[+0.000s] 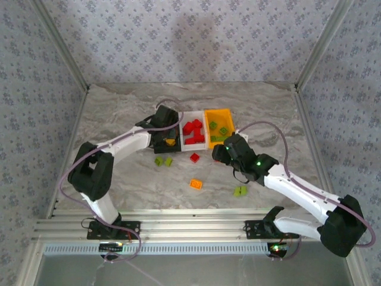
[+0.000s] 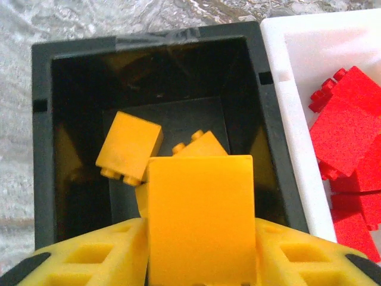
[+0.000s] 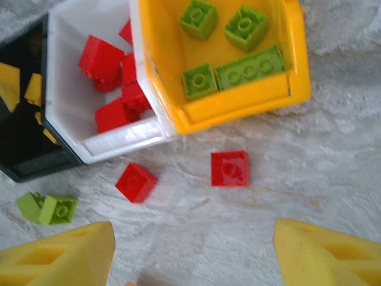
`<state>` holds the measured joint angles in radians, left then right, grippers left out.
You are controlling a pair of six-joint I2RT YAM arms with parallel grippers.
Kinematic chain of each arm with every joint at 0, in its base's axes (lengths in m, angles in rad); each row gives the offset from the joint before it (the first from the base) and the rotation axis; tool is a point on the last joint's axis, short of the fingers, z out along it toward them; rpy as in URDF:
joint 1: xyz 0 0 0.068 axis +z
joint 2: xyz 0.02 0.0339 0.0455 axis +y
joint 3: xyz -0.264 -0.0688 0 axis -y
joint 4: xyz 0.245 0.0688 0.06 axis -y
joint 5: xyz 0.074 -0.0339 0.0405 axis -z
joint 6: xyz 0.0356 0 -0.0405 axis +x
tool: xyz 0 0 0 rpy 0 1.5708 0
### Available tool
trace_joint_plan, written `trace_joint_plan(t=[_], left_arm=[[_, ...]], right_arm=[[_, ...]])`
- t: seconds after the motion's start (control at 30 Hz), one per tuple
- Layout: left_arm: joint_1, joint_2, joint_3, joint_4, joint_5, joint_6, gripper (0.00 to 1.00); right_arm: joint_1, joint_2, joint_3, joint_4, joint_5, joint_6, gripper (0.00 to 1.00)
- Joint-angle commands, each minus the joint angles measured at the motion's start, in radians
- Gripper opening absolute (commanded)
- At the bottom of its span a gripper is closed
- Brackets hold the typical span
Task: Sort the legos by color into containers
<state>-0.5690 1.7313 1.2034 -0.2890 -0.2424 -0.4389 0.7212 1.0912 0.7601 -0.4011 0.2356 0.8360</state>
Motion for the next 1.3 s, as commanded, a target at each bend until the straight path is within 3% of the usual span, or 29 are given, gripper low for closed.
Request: trace_joint_plan(t=[0.0, 0.2, 0.33, 0.37, 0.57, 0.87, 1.27], left_arm=[[0.006, -0.004, 0.038, -0.015, 0.034, -0.01, 0.65], [-0.027, -0.141, 0.018, 0.001, 0.104, -0.036, 0.81], [-0.066, -0.313, -0.085, 0.055, 0.189, -0.082, 0.91], [-0.081, -0.359, -0.124, 0.074, 0.201, -0.095, 0.99], [-0.159, -0.567, -0.337, 0.103, 0.203, -0.148, 1.0], [-0.186, -0.705, -0.575, 0.105, 0.217, -0.222, 1.0], [-0.186, -0.709, -0.615, 0.108, 0.19, -0.216, 1.0]], right_arm=[[-0.003, -0.039, -0.032, -0.132, -0.029, 0.066, 0.73], [-0.009, -0.071, -0.02, -0.301, -0.088, 0.081, 0.73], [-0.013, -0.047, -0.021, -0.424, -0.136, 0.09, 0.73], [-0.013, -0.037, -0.021, -0.448, -0.14, 0.093, 0.73], [-0.018, 0.012, -0.051, -0.523, -0.16, 0.128, 0.75], [-0.004, 0.06, -0.095, -0.499, -0.198, 0.194, 0.76], [0.037, 0.229, -0.091, -0.371, -0.248, 0.166, 0.72]])
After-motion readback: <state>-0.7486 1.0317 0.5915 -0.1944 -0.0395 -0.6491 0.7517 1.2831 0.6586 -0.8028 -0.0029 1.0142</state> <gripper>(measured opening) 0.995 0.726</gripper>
